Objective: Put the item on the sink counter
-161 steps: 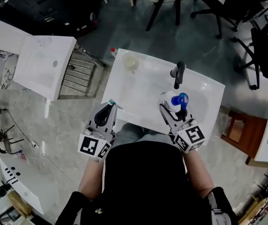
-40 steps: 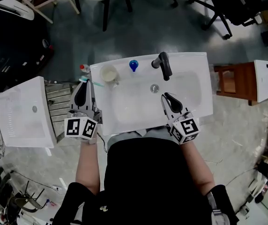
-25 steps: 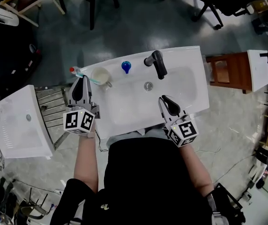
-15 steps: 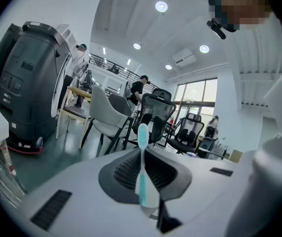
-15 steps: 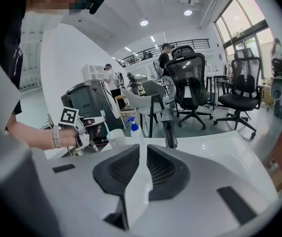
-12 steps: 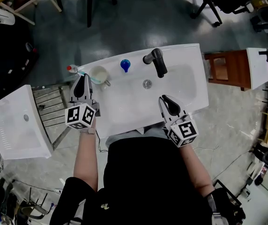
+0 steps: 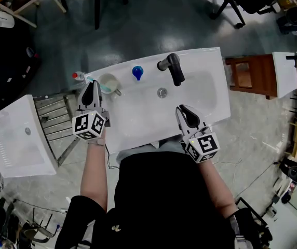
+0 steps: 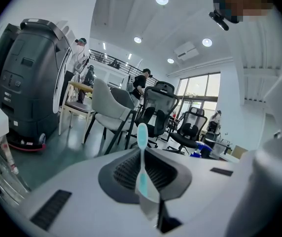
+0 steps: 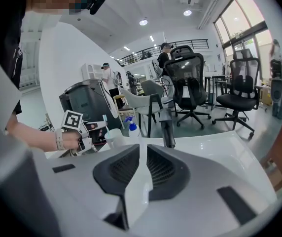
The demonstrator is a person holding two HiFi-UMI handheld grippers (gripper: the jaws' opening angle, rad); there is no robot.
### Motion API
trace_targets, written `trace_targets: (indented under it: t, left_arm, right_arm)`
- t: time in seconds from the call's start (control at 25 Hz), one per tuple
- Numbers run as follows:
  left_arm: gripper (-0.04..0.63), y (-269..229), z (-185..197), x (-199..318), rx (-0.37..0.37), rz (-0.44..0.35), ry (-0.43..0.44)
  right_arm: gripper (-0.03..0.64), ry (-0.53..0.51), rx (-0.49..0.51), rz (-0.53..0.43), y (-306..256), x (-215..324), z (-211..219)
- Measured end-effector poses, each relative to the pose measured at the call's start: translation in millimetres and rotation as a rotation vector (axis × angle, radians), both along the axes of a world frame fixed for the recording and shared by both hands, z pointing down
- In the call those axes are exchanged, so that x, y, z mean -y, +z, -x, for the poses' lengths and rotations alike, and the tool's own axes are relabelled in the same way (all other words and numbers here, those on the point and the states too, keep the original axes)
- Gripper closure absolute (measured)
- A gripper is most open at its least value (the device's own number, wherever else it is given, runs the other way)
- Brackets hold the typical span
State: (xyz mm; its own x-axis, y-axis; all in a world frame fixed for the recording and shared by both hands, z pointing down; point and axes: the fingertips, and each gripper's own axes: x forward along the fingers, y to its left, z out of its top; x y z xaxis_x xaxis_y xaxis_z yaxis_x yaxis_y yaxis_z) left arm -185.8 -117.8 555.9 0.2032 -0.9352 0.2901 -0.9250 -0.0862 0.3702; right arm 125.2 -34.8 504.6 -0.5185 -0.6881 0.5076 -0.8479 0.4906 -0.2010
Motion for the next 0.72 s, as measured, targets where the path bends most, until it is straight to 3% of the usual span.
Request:
trace_targets:
  t: [0.6,0.72]
  left_arm:
    - [0.557,9.0,5.1,16.3,0.061,0.029,0.015]
    - [0.515,12.1,5.1,17.7,0.068,0.041,0.017]
  right_arm:
    - [0.555,0.004,0.000,-0.006,-2.9,-2.3,-2.8]
    - [0.555,0.007,-0.001,-0.012,-4.8,-2.9,-5.0]
